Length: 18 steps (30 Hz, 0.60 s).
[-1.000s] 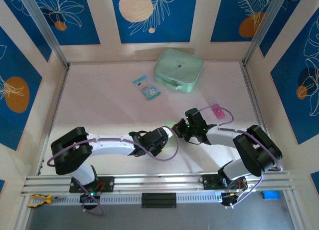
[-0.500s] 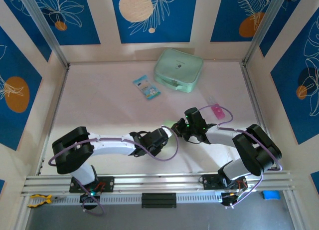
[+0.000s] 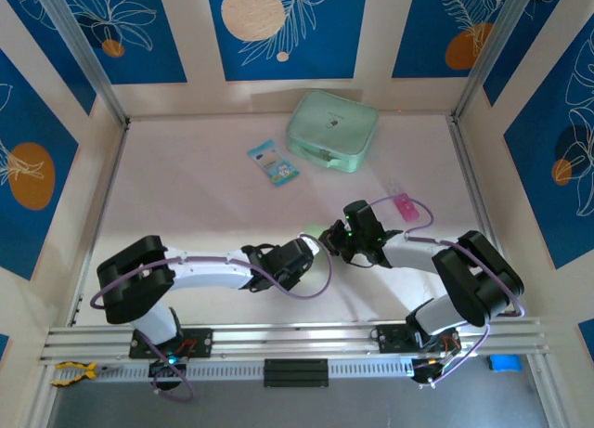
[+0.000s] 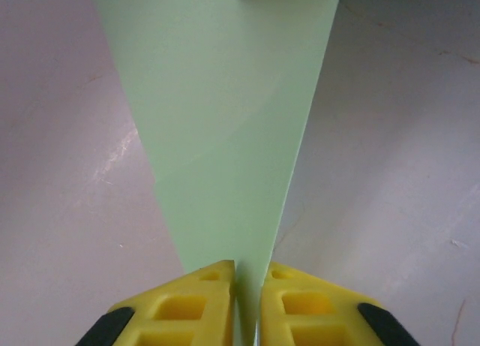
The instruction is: Fold a paper plane with a square sheet of paper (pick it up from the middle)
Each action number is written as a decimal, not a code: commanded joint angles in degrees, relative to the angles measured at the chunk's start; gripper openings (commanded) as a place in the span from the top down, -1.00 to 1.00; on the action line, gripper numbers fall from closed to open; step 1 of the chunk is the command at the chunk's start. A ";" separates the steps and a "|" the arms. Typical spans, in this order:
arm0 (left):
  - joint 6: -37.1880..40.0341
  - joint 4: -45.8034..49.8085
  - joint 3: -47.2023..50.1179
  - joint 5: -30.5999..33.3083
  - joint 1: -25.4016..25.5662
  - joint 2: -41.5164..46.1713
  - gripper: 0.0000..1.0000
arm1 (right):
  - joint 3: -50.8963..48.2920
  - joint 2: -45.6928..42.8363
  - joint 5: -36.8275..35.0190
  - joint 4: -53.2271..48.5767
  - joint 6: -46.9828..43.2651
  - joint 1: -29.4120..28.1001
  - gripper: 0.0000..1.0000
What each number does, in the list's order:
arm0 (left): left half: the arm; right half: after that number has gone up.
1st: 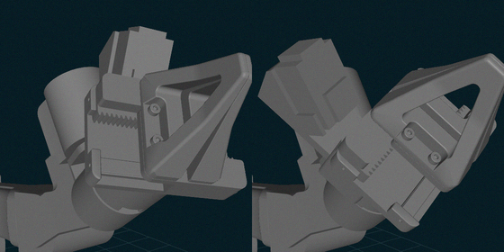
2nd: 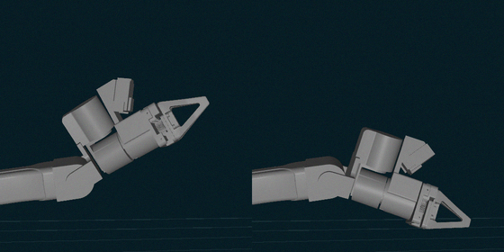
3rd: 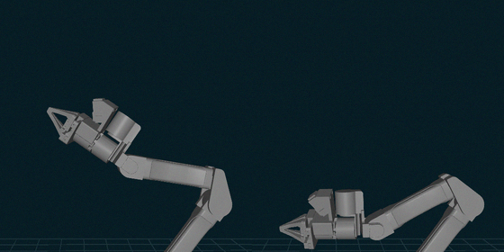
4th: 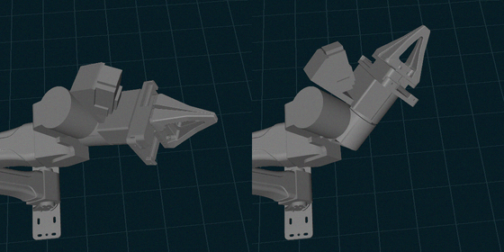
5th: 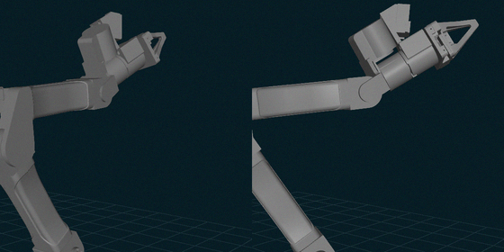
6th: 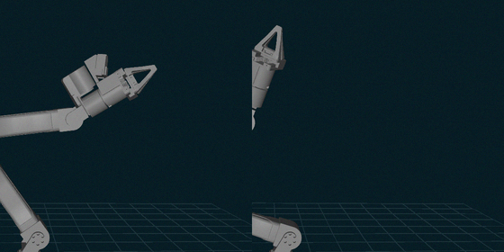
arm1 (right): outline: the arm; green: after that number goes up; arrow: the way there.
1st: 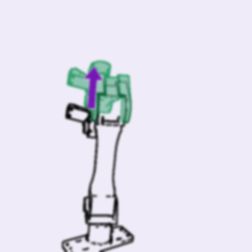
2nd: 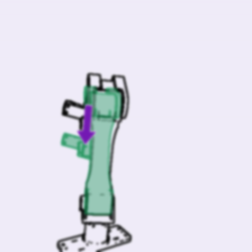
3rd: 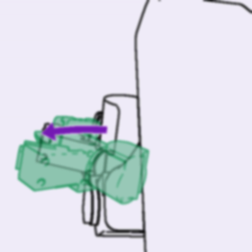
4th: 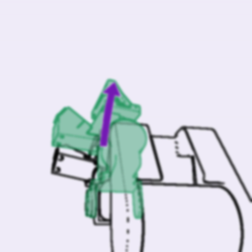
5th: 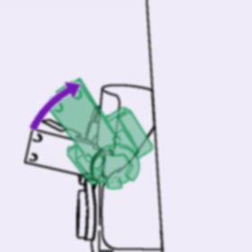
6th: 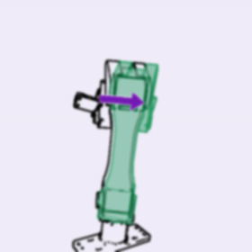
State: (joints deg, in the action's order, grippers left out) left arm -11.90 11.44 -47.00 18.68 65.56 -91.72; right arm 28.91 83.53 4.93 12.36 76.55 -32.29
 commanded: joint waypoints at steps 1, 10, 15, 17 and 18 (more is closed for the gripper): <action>-1.08 1.54 -1.07 0.20 0.42 -0.64 0.79 | 0.80 0.01 0.96 -0.49 -0.87 -0.07 0.89; -6.49 -0.99 -0.38 -5.96 -0.95 -1.08 0.93 | 1.09 -6.98 -3.81 -10.82 -4.69 -0.05 0.51; -7.43 -2.00 0.09 -9.41 -2.77 -0.91 0.99 | -0.44 -12.81 -6.70 -15.60 -5.47 -0.02 0.46; -7.84 -2.84 0.63 -11.49 -3.78 -0.70 1.00 | -1.04 -15.11 -7.51 -17.12 -5.47 0.08 0.45; -8.11 -3.21 0.83 -12.17 -4.15 -0.65 1.00 | -1.20 -16.04 -7.72 -17.65 -5.45 0.04 0.45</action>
State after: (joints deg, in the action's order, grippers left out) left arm -18.22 9.69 -47.03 10.44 62.70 -92.44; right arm 28.73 69.91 -0.32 -0.47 72.20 -32.29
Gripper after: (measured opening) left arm 0.065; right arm 0.276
